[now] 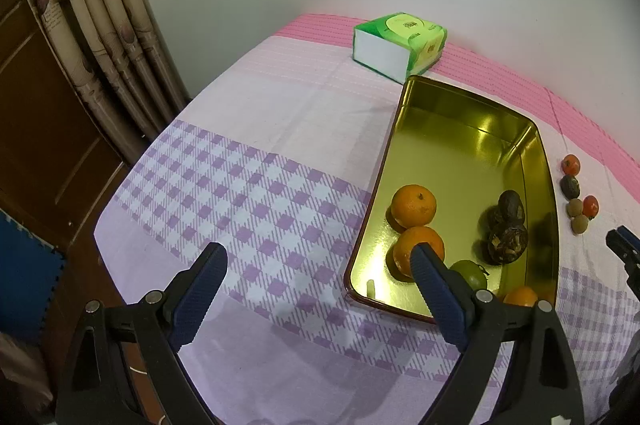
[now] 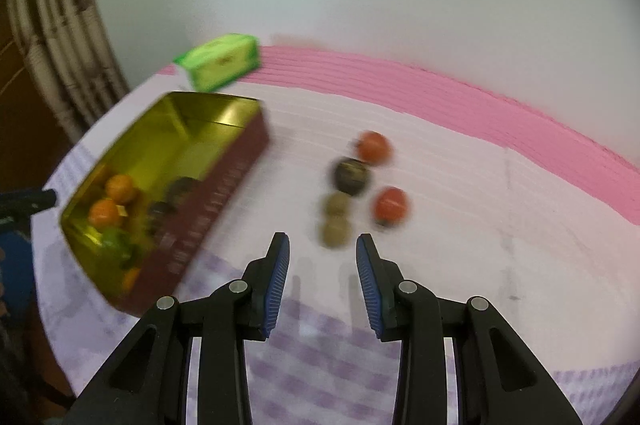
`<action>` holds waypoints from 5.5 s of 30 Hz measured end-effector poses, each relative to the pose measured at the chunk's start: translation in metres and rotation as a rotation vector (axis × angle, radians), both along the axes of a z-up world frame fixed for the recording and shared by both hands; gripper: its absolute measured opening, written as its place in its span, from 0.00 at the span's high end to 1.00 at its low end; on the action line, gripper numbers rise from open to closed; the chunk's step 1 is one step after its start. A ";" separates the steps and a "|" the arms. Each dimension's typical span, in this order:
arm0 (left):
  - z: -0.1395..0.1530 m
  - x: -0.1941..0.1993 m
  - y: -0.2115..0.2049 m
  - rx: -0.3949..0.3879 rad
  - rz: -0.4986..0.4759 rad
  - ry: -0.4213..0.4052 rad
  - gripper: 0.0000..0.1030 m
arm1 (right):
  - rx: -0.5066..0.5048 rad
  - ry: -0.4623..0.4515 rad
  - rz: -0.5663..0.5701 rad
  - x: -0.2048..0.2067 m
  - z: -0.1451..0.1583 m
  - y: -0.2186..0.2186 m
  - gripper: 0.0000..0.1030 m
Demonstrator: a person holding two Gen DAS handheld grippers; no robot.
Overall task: Organize fruits
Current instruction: 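Move the right gripper to a red tomato and close on it, then grasp the small olive-brown fruits with the left gripper while the right gripper holds the red tomato, then lift the small olive-brown fruits and carry them over the tin with the left gripper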
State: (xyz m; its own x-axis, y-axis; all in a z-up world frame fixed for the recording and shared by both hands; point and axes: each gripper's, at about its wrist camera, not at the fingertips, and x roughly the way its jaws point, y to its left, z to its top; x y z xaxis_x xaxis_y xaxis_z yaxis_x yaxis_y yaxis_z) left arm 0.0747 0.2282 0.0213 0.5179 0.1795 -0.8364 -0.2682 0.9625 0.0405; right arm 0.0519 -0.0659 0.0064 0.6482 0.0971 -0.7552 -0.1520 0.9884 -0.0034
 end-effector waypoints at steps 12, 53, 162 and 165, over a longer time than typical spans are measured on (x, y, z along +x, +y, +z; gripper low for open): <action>-0.004 -0.001 -0.004 0.014 -0.017 0.008 0.12 | -0.024 0.017 -0.044 0.029 -0.028 -0.028 0.65; -0.003 0.003 -0.052 0.042 -0.162 -0.020 0.12 | -0.069 -0.025 -0.159 0.053 -0.054 -0.094 0.69; 0.006 0.037 -0.132 -0.065 -0.322 0.019 0.79 | -0.039 -0.023 -0.219 0.034 -0.052 -0.141 0.68; 0.003 0.038 -0.123 -0.051 -0.307 0.024 0.79 | -0.040 -0.023 -0.219 0.034 -0.052 -0.141 0.68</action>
